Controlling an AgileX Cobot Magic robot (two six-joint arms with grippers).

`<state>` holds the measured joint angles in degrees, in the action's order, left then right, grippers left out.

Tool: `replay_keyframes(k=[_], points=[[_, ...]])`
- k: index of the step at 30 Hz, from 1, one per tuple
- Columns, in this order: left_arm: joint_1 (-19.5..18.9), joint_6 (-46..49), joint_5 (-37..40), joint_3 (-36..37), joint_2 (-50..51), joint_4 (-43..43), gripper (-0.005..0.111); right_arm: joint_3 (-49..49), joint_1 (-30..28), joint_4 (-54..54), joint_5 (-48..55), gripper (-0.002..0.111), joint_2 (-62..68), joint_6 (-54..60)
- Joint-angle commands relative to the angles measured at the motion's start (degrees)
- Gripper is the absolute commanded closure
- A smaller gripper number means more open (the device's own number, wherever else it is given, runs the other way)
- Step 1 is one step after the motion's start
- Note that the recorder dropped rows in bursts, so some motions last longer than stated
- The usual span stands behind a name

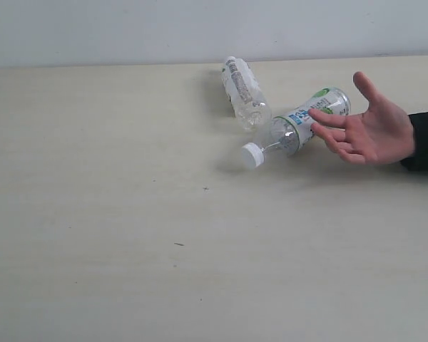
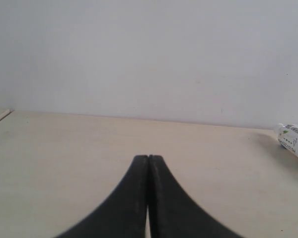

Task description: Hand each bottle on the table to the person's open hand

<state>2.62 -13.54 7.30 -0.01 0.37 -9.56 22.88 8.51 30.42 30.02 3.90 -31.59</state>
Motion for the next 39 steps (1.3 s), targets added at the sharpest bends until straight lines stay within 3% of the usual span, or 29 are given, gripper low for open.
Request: replay_keyframes(k=[1, 6, 14, 22, 27, 31, 39], points=[[0.3, -0.3, -0.2, 0.0, -0.4, -0.4, 0.106, 3.3, -0.1, 0.4, -5.7, 0.108, 11.3, 0.5], [0.3, -0.3, -0.2, 0.0, -0.4, -0.4, 0.106, 12.8, -0.1, 1.5, -6.0, 0.108, 30.4, 0.5], [0.3, -0.3, -0.2, 0.0, -0.4, -0.4, 0.106, 31.3, -0.1, -5.1, -6.0, 0.108, 63.8, 4.9], [0.3, -0.3, -0.2, 0.0, -0.4, -0.4, 0.106, 47.7, -0.1, -7.7, -4.1, 0.107, 86.5, 9.6], [0.3, -0.3, -0.2, 0.0, -0.4, -0.4, 0.106, 58.6, -0.1, -8.9, 4.4, 0.097, 97.0, 10.7], [0.3, -0.3, -0.2, 0.0, -0.4, -0.4, 0.106, 65.8, -0.1, -15.9, 6.9, 0.087, 104.0, 17.8], [0.3, -0.3, -0.2, 0.0, -0.4, -0.4, 0.106, 74.4, -0.1, -18.2, 6.1, 0.054, 112.4, 18.6]])
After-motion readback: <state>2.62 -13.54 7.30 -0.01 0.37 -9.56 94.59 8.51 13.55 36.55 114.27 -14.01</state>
